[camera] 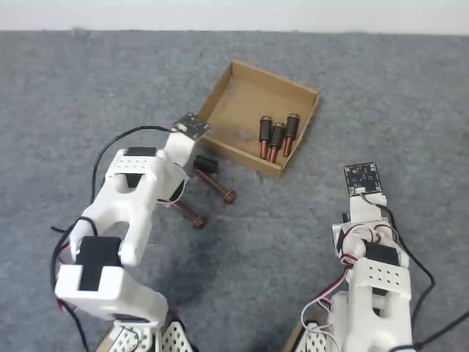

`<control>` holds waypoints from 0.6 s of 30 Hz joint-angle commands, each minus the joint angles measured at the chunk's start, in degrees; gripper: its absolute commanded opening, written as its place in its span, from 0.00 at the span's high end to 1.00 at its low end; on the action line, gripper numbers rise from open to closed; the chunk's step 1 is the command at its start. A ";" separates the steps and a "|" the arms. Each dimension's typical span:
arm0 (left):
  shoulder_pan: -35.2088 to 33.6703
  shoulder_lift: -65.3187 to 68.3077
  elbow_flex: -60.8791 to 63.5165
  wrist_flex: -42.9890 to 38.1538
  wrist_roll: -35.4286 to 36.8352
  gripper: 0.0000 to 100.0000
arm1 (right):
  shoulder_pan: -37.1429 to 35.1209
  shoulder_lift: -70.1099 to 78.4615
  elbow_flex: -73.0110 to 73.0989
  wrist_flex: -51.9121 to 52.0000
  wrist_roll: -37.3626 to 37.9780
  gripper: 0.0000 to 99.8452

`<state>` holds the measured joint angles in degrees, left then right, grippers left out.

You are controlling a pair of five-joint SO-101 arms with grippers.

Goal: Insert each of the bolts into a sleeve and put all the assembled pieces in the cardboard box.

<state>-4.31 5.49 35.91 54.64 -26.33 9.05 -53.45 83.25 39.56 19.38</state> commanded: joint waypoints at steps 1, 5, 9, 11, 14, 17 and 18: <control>-0.97 -0.88 -0.75 0.18 -0.44 0.98 | 0.66 -1.80 -0.18 -1.54 1.49 0.99; 0.18 -4.04 -1.80 0.62 -0.44 0.98 | 0.57 -1.80 -0.26 -1.27 3.43 0.99; 2.11 -12.57 -1.63 4.48 -6.51 0.97 | 0.57 -1.80 -0.26 -1.27 3.52 0.99; 4.04 -16.70 -1.63 8.70 -10.81 0.97 | 0.57 -1.80 -0.26 -1.27 3.52 0.99; 6.42 -20.84 -1.10 14.33 -14.42 0.95 | 0.57 -1.80 -0.26 -1.27 3.60 0.99; 8.44 -21.71 1.54 18.46 -19.16 0.91 | 0.57 -1.80 -0.26 -1.19 3.69 0.99; 8.97 -21.71 2.51 19.34 -20.92 0.91 | 0.57 -1.80 -0.26 -1.19 3.69 0.99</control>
<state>2.29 -12.09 36.00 69.14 -40.92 9.05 -53.45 83.25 39.56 21.85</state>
